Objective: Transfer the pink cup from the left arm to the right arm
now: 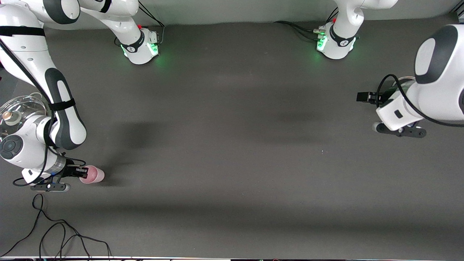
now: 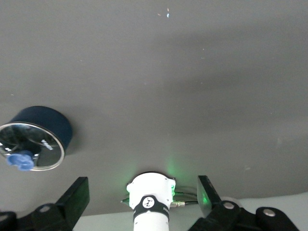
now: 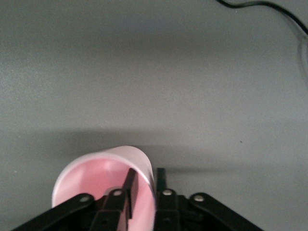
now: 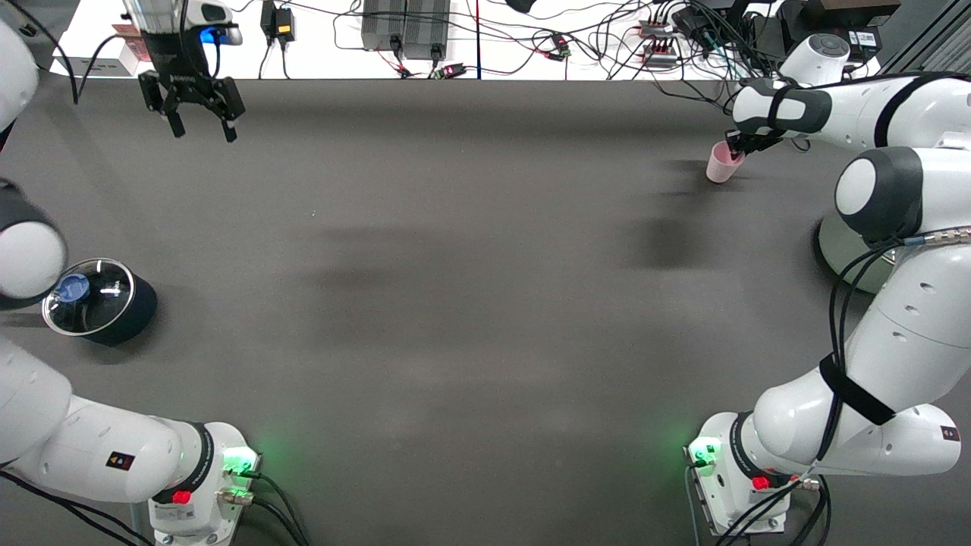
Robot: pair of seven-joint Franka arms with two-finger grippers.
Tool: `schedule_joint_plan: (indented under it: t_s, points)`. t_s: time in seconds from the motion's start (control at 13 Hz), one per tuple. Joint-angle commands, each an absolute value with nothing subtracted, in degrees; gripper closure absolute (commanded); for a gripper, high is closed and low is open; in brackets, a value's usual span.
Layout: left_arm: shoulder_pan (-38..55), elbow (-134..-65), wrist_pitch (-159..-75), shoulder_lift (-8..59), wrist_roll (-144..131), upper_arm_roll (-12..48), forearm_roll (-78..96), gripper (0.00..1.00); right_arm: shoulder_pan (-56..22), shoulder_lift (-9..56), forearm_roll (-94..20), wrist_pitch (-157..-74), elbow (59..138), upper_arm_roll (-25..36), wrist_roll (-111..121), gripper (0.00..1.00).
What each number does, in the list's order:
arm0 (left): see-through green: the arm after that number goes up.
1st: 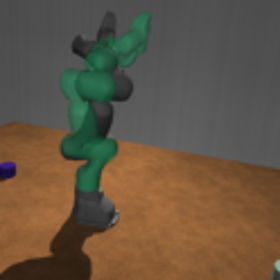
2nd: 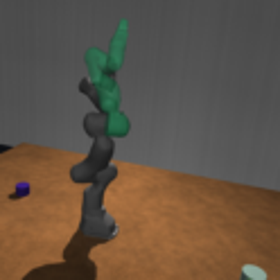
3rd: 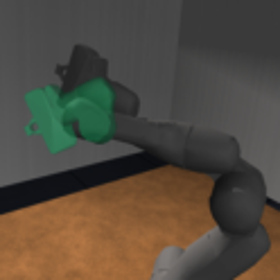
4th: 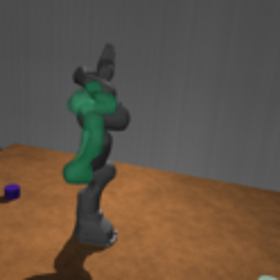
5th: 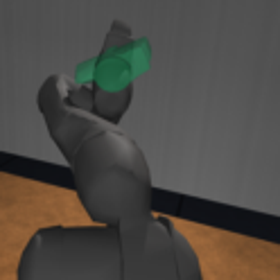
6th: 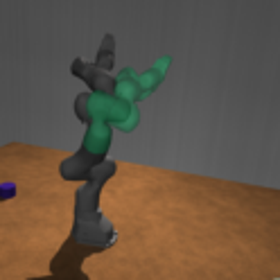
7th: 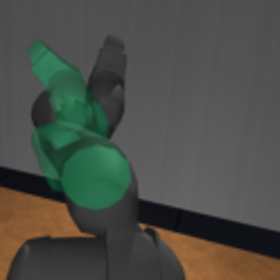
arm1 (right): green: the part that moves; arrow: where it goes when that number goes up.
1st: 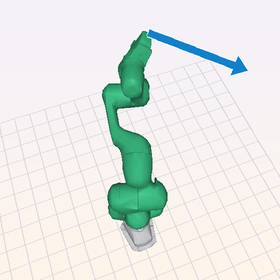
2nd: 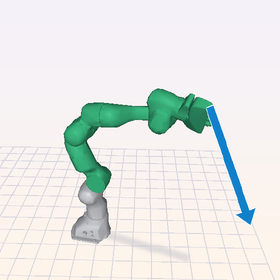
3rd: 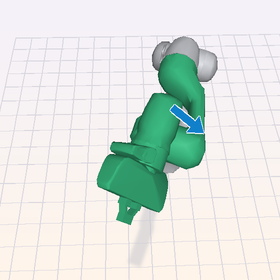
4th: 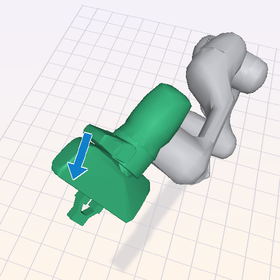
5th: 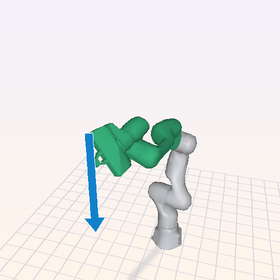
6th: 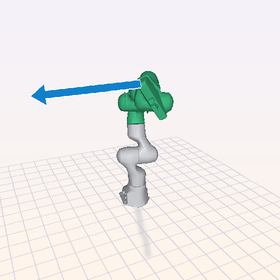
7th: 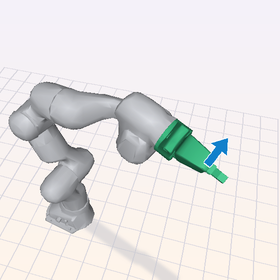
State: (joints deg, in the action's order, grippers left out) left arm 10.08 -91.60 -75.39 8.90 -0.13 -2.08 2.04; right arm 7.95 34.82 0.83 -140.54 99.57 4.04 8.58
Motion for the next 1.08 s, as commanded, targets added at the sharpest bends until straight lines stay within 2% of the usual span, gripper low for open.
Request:
schedule_joint_plan:
  t_s: [0.0,0.15,0.23,0.38,0.62,0.85,1.0]
  points:
    - [-0.3,-102.7,-80.8,0.9,-4.7,11.3,0.9,0.00,8.3,34.6,1.2,-141.1,99.1,3.8,9.8,0.00]
    - [-5.2,-104.4,-82.9,-1.5,-4.5,17.6,0.2,0.00,8.1,32.6,1.2,-140.0,99.1,3.8,9.8,0.00]
    - [-5.0,-104.0,-83.4,-2.5,-4.0,17.4,-1.1,0.00,8.0,30.8,1.3,-136.3,99.0,3.8,9.9,0.00]
    - [-4.4,-101.9,-86.5,-2.4,-3.5,14.9,-2.9,0.00,8.1,26.1,1.4,-128.2,98.4,3.9,12.8,0.00]
    - [-2.6,-99.5,-97.1,-2.4,-3.3,11.4,-2.4,0.00,8.1,20.1,1.5,-113.0,95.0,3.9,13.3,0.00]
    - [1.7,-95.6,-97.3,0.1,-3.3,4.8,-2.2,0.00,7.3,17.2,0.7,-97.7,86.4,3.7,13.8,0.00]
    - [1.8,-93.6,-97.0,2.0,-2.3,4.7,-2.2,0.00,6.4,15.3,0.5,-90.8,82.1,3.1,13.2,0.00]
